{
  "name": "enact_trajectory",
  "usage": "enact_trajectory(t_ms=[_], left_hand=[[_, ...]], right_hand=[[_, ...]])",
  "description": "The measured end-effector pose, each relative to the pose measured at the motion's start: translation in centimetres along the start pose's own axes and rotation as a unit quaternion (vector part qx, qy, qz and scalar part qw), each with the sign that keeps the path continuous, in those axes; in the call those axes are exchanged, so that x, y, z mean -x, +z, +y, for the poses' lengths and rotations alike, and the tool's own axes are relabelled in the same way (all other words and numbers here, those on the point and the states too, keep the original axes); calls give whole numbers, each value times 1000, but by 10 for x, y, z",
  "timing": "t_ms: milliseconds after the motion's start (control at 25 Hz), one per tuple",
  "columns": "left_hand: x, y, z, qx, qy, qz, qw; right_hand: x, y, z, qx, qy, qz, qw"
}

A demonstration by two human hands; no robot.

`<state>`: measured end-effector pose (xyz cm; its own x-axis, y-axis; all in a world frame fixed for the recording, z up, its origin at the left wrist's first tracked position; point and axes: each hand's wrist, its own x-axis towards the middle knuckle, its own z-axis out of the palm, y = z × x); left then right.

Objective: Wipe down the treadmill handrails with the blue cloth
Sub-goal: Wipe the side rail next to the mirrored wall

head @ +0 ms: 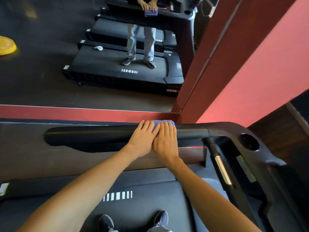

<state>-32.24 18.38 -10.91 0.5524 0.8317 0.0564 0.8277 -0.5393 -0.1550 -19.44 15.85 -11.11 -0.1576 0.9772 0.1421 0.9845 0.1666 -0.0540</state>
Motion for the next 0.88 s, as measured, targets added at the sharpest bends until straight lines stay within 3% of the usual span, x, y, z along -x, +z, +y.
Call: enact_trajectory(t_ms=[240,480,680,880], left_hand=[[132,13,-145,-9,-58,-1,998],[215,19,-237,-45,-120,-53,990],[218,23,-239,-49,-149,-48,987],[186,24,-185,-94,-175,-44,979]], right_hand=[[-16,12,-182,-19,-99,-19,995],[-33,15,-298,-1,-168,-59,984],[-40,13,-302,-19,-198,-40,979],[-34,14,-254,-36,-204,-20,978]])
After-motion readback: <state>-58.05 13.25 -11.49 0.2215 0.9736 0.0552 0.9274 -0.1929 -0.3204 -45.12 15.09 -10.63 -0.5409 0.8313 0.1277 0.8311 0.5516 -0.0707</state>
